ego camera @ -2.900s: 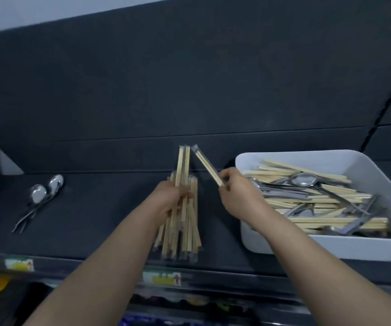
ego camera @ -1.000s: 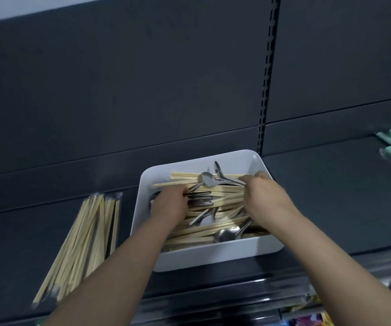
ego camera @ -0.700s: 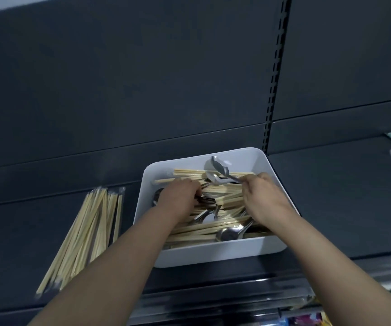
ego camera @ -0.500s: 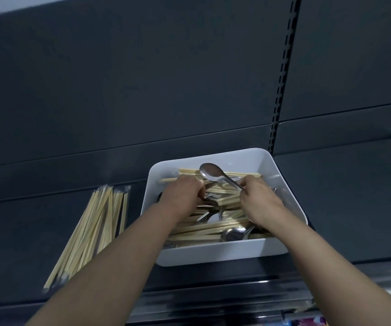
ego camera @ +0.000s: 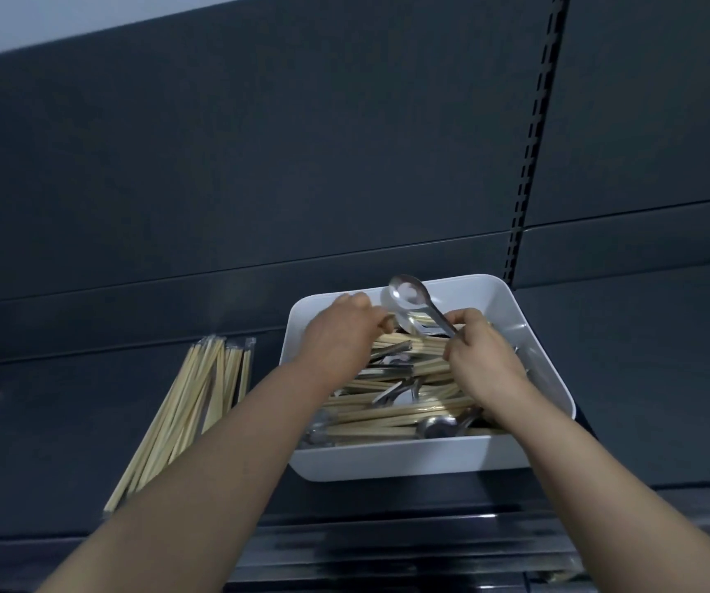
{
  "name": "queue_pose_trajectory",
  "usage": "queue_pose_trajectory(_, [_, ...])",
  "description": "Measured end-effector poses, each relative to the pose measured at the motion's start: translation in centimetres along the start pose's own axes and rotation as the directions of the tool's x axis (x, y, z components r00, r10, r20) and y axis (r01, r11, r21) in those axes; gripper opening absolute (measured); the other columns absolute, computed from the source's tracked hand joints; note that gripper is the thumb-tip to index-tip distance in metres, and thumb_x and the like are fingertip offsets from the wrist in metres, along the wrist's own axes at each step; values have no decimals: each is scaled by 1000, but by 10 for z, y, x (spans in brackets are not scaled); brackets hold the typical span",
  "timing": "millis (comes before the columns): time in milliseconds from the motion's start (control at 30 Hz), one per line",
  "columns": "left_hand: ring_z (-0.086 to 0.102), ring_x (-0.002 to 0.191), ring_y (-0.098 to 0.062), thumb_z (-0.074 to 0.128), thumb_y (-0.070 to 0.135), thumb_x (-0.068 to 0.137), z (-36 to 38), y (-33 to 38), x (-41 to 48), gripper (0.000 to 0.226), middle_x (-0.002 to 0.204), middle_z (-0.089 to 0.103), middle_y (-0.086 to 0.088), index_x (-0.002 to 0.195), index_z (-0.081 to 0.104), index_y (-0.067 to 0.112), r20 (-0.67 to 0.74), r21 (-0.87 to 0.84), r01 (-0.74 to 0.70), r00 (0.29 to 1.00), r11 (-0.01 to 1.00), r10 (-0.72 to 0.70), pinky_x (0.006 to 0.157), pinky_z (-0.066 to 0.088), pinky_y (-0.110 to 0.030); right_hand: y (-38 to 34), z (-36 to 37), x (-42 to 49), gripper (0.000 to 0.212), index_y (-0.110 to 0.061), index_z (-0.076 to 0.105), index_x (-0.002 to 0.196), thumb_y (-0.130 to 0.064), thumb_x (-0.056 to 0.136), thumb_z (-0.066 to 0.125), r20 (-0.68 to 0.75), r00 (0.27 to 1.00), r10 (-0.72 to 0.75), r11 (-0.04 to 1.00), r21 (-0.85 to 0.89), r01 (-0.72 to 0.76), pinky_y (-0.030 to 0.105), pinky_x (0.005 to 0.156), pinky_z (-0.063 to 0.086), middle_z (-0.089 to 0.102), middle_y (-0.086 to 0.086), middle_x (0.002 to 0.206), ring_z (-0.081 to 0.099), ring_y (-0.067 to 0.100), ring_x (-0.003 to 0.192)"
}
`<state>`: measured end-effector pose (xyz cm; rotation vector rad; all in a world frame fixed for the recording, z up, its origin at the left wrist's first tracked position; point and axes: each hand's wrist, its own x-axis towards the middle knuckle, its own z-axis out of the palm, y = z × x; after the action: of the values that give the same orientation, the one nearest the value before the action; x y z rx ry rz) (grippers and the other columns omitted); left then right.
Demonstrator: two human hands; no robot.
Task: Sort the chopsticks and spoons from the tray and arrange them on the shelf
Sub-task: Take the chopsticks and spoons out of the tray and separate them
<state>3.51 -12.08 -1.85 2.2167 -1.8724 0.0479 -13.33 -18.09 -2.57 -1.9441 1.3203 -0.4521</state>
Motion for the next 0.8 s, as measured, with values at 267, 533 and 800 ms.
queue_pose_trajectory(267, [54,113,-29,47,15,97,11,25,-3,33,120,57,-7,125,61,26,327,363,-128,945,923,2,82,43,-34,11,-10,-4,42,-20,46,129,-6,91,35,-36,999,3,1000,30,-2,30,68,39,61,4,92,58,29,84])
queue_pose_trajectory(533, [56,105,-24,55,27,93,20,14,-7,14,106,64,-2,106,61,25,129,146,-24,992,989,5,74,42,-34,21,-10,-2,45,-18,36,137,-7,94,39,-14,1000,-1,1000,1,1,27,69,38,64,8,113,59,27,91])
queue_pose_trajectory(800, [63,74,-13,71,25,86,-1,-6,-17,8,79,66,9,88,68,18,-234,-444,212,911,871,-341,68,49,-22,-1,12,28,29,-19,53,119,-11,93,45,63,994,-94,986,-135,102,33,77,46,68,3,108,59,27,101])
